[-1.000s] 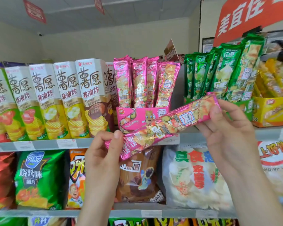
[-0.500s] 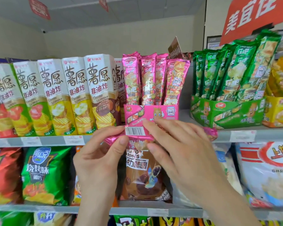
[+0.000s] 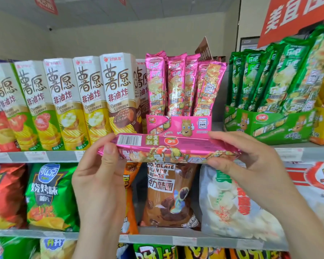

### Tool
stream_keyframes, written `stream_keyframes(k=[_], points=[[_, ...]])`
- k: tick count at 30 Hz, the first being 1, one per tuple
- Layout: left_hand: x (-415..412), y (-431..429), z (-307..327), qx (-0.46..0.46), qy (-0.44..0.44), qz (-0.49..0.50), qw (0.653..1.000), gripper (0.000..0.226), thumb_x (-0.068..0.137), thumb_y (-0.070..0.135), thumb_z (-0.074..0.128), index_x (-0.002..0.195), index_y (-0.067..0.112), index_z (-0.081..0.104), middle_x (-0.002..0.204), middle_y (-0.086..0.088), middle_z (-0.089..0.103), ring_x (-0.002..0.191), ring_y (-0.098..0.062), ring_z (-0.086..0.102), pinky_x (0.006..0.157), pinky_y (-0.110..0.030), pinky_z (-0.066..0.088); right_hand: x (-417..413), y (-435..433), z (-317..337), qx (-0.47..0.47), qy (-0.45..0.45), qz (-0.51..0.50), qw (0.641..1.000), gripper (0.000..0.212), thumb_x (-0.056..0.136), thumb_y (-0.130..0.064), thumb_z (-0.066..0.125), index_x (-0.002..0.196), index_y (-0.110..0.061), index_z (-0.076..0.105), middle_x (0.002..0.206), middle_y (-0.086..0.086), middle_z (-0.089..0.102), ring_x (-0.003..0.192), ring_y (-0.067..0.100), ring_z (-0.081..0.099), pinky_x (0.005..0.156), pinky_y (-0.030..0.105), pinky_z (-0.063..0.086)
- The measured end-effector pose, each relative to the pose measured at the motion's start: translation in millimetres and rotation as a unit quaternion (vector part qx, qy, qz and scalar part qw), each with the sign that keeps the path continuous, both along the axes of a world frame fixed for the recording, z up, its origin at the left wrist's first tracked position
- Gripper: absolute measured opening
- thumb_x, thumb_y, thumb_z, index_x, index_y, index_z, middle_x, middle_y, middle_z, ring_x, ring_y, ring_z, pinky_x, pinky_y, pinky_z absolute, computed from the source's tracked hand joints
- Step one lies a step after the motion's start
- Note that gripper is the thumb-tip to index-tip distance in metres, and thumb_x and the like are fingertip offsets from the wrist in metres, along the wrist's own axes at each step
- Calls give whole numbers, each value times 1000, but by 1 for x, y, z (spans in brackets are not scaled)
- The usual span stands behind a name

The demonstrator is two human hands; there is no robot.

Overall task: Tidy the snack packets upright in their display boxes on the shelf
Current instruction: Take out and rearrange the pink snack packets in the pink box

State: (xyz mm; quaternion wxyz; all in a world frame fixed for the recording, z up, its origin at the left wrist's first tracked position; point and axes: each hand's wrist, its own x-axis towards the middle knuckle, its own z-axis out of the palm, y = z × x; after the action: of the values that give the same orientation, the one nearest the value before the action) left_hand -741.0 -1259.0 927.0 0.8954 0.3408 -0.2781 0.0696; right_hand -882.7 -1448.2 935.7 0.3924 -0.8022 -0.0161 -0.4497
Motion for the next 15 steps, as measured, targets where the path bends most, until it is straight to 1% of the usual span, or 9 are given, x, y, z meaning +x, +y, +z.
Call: stream_keyframes(k=[3, 4, 6, 8, 10, 11, 12, 13, 15], points=[[4, 1, 0, -4, 16, -11, 1000, 23, 69, 35, 71, 87, 22, 77, 81, 2, 71, 76, -9, 64, 71, -20, 54, -6, -4, 4, 93, -46, 83, 991, 43, 65, -32, 80, 107, -37, 74, 99, -9, 76, 86, 6, 71, 76, 17, 55], [4, 1, -1, 0, 21, -11, 1000, 24, 69, 36, 71, 88, 22, 77, 81, 2, 71, 76, -10, 64, 71, -20, 54, -7, -5, 6, 107, -59, 94, 988, 43, 62, -35, 83, 104, -36, 75, 96, -7, 77, 82, 7, 71, 73, 18, 56], [6, 1, -4, 20, 22, 1, 1000, 25, 72, 37, 71, 92, 22, 77, 84, 1, 71, 78, -11, 66, 71, -22, 55, -6, -6, 6, 135, -85, 104, 982, 47, 56, -45, 88, 100, -32, 77, 93, -3, 77, 81, 11, 72, 73, 22, 57], [7, 1, -8, 74, 2, 38, 997, 25, 80, 38, 68, 101, 26, 76, 92, 4, 73, 89, -13, 68, 79, -27, 57, -3, -6, 4, 190, -116, 111, 968, 51, 51, -50, 90, 95, -28, 78, 92, 0, 77, 83, 15, 73, 76, 27, 59], [9, 3, -12, 161, -56, 111, 979, 23, 87, 37, 62, 107, 36, 73, 105, 9, 73, 103, -9, 66, 88, -25, 53, 1, -5, 1, 251, -138, 99, 953, 57, 45, -51, 92, 94, -24, 79, 89, 2, 77, 81, 17, 73, 73, 32, 60], [10, 4, -13, 208, -96, 158, 960, 21, 91, 36, 61, 107, 41, 72, 108, 14, 72, 107, -5, 64, 89, -21, 51, 3, -5, 0, 279, -148, 86, 945, 61, 42, -51, 93, 94, -21, 78, 87, 2, 77, 78, 17, 73, 71, 33, 61], [11, 6, -13, 256, -141, 205, 934, 19, 93, 35, 60, 106, 44, 71, 110, 19, 70, 110, -2, 62, 91, -21, 49, 5, -4, -1, 304, -159, 70, 937, 64, 39, -50, 94, 93, -19, 77, 85, 2, 77, 75, 16, 73, 68, 34, 61], [11, 7, -12, 302, -191, 253, 899, 19, 95, 35, 57, 107, 43, 69, 113, 22, 68, 113, -2, 59, 95, -25, 48, 5, -4, -1, 323, -168, 57, 930, 62, 39, -47, 94, 92, -19, 76, 84, 1, 76, 73, 15, 72, 66, 33, 61], [9, 8, -12, 380, -306, 339, 804, 27, 94, 34, 50, 112, 32, 70, 121, 18, 62, 118, -9, 54, 104, -35, 41, 5, -2, 1, 332, -175, 52, 926, 40, 47, -38, 87, 83, -22, 77, 80, 0, 77, 69, 13, 72, 63, 31, 61]])
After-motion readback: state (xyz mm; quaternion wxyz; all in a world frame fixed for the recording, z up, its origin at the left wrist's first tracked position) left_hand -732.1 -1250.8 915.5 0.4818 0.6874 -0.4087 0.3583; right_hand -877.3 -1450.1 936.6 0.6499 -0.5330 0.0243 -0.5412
